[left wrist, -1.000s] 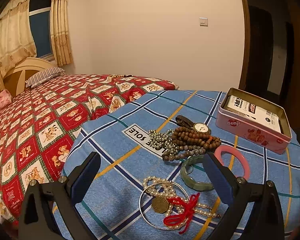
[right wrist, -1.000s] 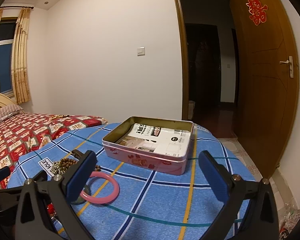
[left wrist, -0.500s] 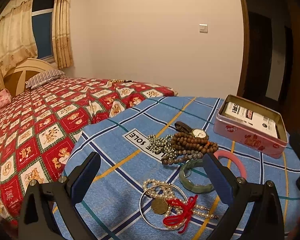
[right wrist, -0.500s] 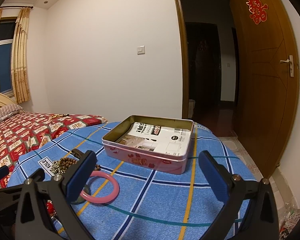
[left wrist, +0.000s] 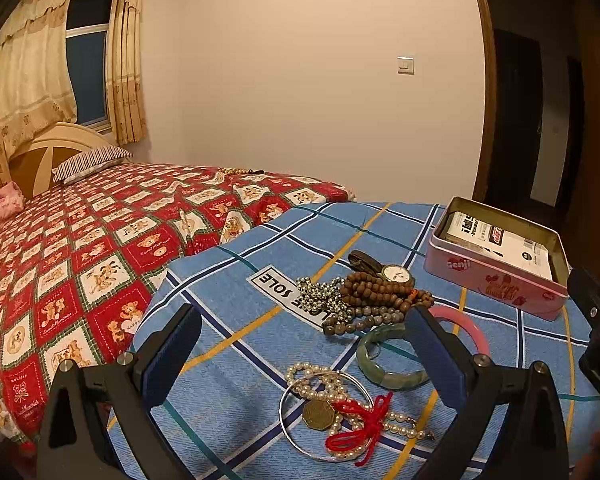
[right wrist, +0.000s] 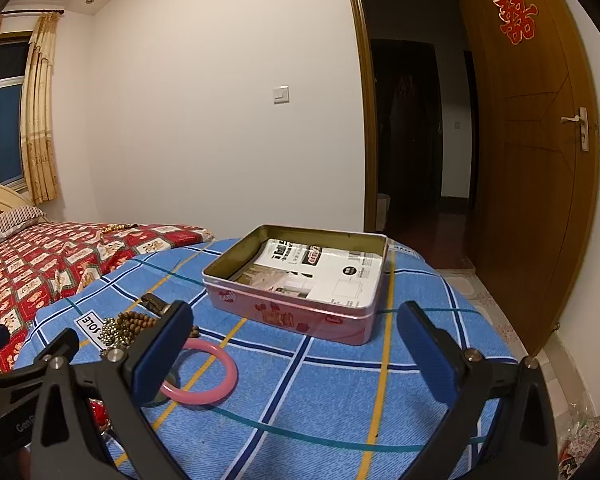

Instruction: Organize jewelry

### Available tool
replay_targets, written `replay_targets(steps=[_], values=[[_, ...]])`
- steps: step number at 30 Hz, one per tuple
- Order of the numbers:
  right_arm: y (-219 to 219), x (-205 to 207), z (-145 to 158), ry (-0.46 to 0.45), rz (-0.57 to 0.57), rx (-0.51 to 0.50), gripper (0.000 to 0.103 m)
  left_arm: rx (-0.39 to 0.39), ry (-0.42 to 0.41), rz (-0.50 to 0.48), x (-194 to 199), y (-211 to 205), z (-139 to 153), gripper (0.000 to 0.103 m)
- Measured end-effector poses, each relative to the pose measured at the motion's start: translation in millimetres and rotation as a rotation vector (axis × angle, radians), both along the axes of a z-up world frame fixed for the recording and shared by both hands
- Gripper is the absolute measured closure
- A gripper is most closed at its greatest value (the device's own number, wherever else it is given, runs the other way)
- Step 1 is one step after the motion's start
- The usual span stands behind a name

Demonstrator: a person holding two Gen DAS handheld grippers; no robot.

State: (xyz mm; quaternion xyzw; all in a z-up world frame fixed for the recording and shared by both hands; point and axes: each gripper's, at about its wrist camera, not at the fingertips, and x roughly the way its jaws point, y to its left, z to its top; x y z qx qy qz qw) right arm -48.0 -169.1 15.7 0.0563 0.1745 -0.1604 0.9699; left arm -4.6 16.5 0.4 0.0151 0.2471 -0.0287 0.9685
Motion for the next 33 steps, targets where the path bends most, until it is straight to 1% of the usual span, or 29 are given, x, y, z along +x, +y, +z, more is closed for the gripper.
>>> replay_targets(steps=[20,33], values=[[-1.6,5.4,-4.0,0.028,0.001,0.013,0.0,-0.005,-0.034,-0.005,-7.0,1.4,2.8,0.002],[-3.7,7.1,-5.8,0.044,0.0,0.022,0.0,0.005,-0.039,-0.007,-7.7,-3.9,2.7,0.002]])
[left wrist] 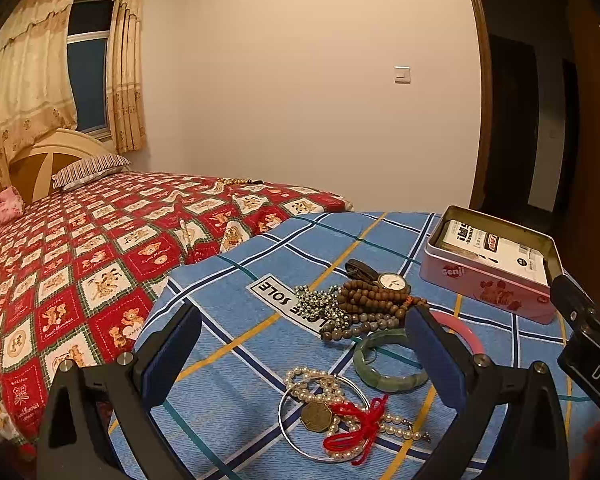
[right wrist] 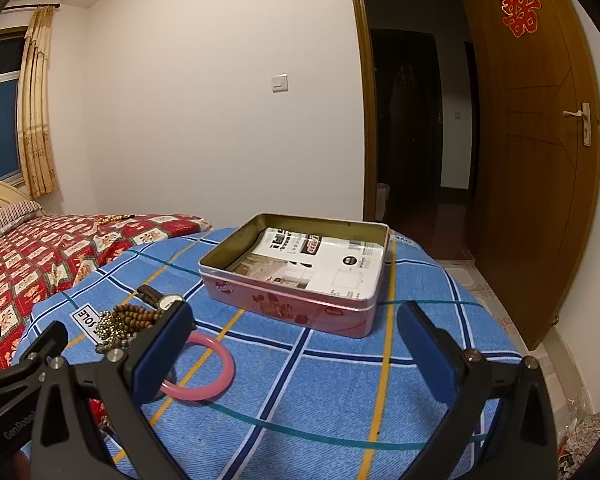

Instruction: Organize jewelry

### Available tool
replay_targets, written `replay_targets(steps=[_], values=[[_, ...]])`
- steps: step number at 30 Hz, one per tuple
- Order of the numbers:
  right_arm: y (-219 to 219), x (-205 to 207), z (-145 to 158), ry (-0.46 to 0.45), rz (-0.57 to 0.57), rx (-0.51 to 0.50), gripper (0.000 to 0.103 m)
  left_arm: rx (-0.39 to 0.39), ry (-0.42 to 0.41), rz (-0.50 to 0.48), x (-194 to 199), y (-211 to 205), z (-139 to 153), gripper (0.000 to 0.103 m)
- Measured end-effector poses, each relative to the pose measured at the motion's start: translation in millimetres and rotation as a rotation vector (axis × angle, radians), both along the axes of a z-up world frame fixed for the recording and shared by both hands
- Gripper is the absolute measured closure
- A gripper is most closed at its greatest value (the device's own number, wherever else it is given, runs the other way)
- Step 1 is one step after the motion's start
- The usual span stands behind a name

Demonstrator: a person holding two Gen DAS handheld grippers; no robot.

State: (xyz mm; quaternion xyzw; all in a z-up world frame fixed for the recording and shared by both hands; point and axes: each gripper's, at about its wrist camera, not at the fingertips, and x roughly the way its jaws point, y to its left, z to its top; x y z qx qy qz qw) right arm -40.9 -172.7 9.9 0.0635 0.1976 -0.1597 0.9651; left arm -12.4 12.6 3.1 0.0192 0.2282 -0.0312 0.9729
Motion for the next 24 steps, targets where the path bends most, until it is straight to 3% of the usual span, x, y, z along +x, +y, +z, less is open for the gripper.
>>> replay_targets(steps=[6,16,18,24], values=[[0,0,0,0.002,0.0,0.011,0.0,0.002,0.03,0.001,-2,2,-1,0.002],[-20,15,-13,0.082,0.065,0.157,0.0,-0.002,0.215,-0.054,-3,40,-20,0.002],[-23,19,-17,0.105,0.111,0.208,0.0,0.011,0.251,-0.052,2,43,-28,0.002],[-7,55,-33,0.254,0.4,0.319,0.0,-0.001,0.344,-0.096,15,47,-43,0.002]])
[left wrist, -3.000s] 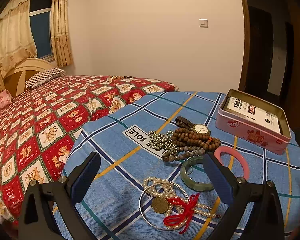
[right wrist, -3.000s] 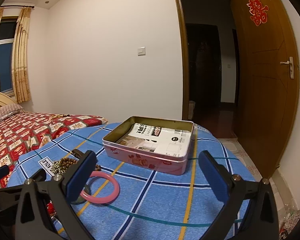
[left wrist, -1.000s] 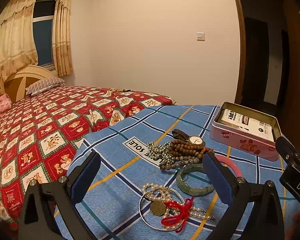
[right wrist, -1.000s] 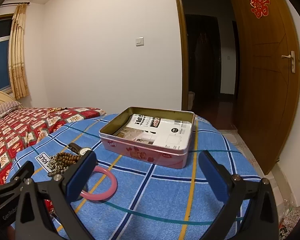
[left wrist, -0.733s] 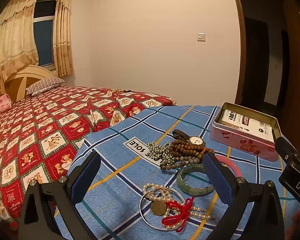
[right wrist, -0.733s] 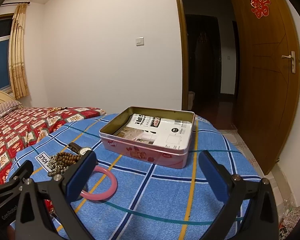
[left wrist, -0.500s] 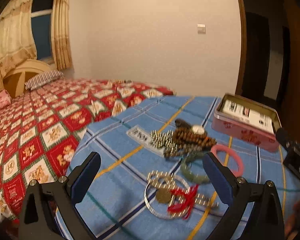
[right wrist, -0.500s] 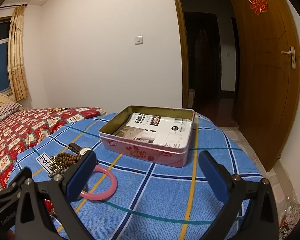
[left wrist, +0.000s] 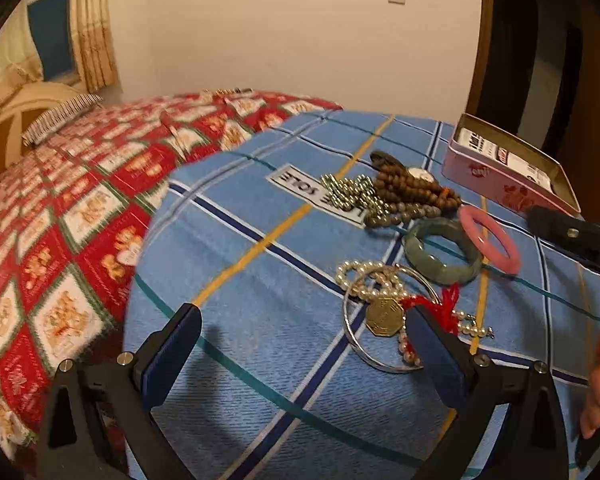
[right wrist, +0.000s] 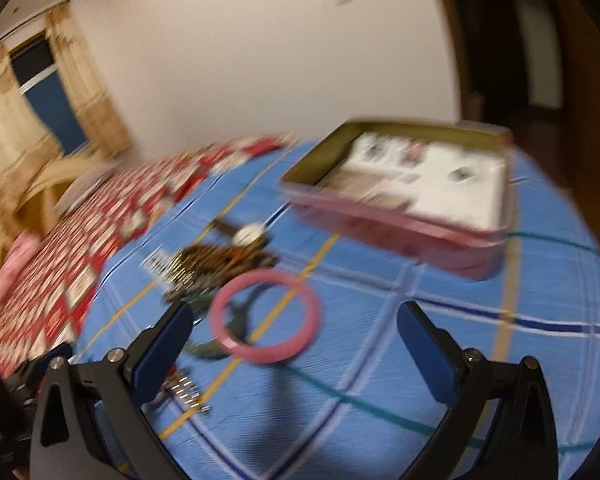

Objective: Organize jewelry
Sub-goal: 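Grasp the pink bangle with the right tool while the left tool grasps the silver bangle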

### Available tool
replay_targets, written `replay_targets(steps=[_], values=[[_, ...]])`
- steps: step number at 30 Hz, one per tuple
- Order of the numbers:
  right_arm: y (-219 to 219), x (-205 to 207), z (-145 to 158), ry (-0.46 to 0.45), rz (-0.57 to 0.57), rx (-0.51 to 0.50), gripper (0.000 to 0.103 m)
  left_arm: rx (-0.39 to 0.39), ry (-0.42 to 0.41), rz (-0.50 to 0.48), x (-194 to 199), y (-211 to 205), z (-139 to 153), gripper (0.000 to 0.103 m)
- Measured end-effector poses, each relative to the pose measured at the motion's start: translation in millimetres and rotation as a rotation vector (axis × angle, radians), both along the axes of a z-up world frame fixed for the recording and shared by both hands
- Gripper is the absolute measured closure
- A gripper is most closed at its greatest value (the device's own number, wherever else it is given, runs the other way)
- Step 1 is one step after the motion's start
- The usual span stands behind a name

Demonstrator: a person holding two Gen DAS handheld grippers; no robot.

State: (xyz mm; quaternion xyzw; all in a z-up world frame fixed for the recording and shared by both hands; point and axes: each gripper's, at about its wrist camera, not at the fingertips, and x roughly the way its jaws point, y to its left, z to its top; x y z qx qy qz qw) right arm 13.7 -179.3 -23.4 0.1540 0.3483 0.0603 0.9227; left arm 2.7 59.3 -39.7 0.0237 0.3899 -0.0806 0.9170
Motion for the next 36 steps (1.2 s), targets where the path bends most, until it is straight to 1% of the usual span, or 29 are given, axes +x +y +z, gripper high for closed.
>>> replay_targets(steps=[1,3,5,6,7,11,12,14,16,19,22,24,26,27,29,30,31,33,34,35,36], values=[[4,7,-3,0.022,0.038,0.017,0.0,-0.01,0.006,-0.008,1,1,0,0.002],[12,18,-9,0.054,0.088,0.011,0.0,-0.02,0.012,-0.024,1,0,0,0.002],[22,31,-19,0.092,0.108,-0.036,0.001,-0.022,0.015,-0.041,1,-2,-1,0.002],[24,36,-23,0.11,0.112,-0.044,0.005,-0.022,0.013,-0.052,0,-4,0,0.002],[24,40,-27,0.137,0.114,-0.044,0.005,-0.022,0.011,-0.066,-1,-6,0,0.002],[31,45,-27,0.142,0.125,-0.081,0.011,-0.01,0.016,-0.096,-1,-14,1,0.002],[32,45,-28,0.138,0.122,-0.105,0.015,-0.005,0.015,-0.099,0,-14,1,0.002],[34,45,-28,0.134,0.127,-0.137,0.019,0.003,0.013,-0.105,-1,-16,1,0.002],[31,44,-28,0.127,0.149,-0.116,0.019,0.006,0.013,-0.103,0,-16,1,0.002],[22,42,-27,0.113,0.148,-0.06,0.02,-0.005,0.007,-0.09,-1,-13,2,0.002],[11,38,-25,0.087,0.118,-0.002,0.02,-0.035,-0.005,-0.087,-3,-8,3,0.002],[3,30,-17,0.038,0.092,0.029,0.02,-0.073,-0.009,-0.115,-6,-8,5,0.002],[-3,19,-6,-0.031,0.044,0.012,0.02,-0.112,0.007,-0.153,-8,-13,5,0.002],[-4,15,-2,-0.052,0.018,-0.009,0.02,-0.14,0.034,-0.181,-8,-18,3,0.002],[-7,9,1,-0.074,-0.021,-0.04,0.02,-0.158,0.066,-0.201,-5,-27,1,0.002],[-10,7,2,-0.08,-0.035,-0.043,0.02,-0.145,0.084,-0.196,-2,-31,-1,0.002],[-12,6,3,-0.084,-0.044,-0.038,0.02,-0.11,0.118,-0.173,4,-36,-6,0.002],[-16,5,2,-0.081,-0.056,-0.029,0.02,-0.072,0.168,-0.127,15,-40,-13,0.002],[-16,5,2,-0.078,-0.059,-0.026,0.02,-0.065,0.163,-0.116,15,-41,-12,0.005],[-16,5,1,-0.075,-0.061,-0.021,0.02,-0.059,0.156,-0.106,15,-41,-11,0.014],[-16,5,1,-0.075,-0.062,-0.018,0.02,-0.047,0.152,-0.092,14,-41,-11,0.018]])
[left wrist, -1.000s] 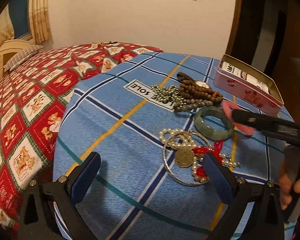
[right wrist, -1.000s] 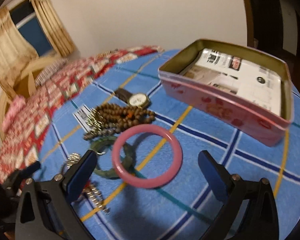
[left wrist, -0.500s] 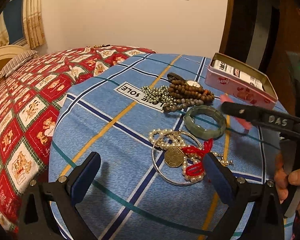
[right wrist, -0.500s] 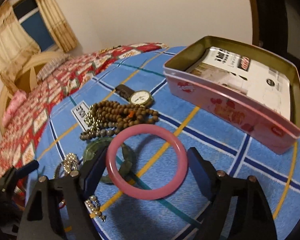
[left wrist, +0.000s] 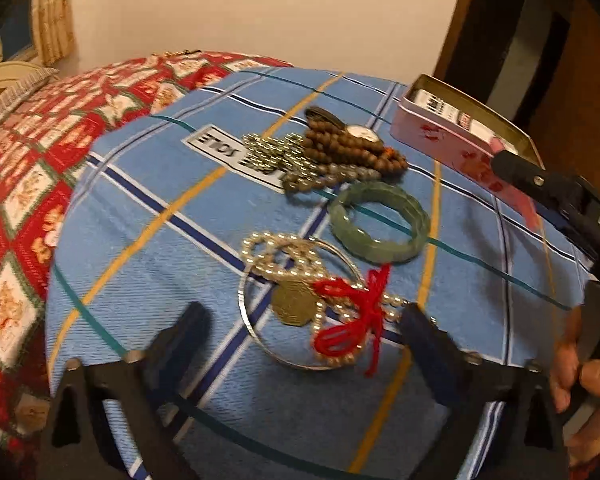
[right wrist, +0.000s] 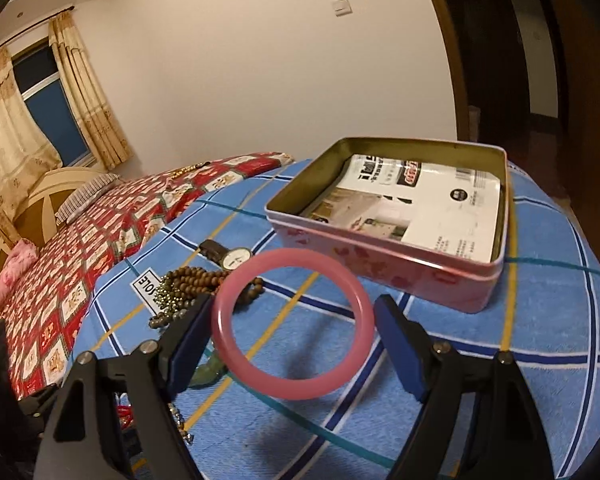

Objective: Organize jewelry
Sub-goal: 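Grasp the pink bangle with the right tool while the left tool grasps the silver bangle, then carry the pink bangle with the right tool while the left tool carries the silver bangle to the tin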

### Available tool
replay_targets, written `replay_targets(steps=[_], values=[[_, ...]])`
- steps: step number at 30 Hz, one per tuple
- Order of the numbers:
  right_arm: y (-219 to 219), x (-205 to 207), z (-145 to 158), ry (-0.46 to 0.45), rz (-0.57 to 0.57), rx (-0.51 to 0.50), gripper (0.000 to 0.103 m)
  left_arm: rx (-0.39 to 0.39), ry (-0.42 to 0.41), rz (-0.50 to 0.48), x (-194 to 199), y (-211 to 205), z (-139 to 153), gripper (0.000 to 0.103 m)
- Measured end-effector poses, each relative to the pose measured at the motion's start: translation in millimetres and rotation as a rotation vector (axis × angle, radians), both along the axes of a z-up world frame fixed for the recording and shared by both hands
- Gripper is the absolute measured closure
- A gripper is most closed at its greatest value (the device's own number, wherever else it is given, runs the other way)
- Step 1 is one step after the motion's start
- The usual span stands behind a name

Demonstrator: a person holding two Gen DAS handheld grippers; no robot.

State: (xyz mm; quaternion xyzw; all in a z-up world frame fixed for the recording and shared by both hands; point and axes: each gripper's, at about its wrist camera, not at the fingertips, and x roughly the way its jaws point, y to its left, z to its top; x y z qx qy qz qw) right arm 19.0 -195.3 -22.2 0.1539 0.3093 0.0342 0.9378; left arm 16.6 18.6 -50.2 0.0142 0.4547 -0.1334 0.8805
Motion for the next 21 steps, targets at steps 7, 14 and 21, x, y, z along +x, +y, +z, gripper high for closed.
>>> replay_targets(steps=[7,14,21], values=[[7,-2,1,-0.016,0.006,-0.032,0.02,-0.041,-0.05,-0.013,-12,9,5,0.037],[11,-4,3,-0.029,0.005,-0.06,0.02,-0.118,-0.198,-0.068,-30,16,29,0.037],[4,-7,5,-0.044,-0.03,-0.048,0.02,-0.188,-0.292,-0.091,-38,19,46,0.037]])
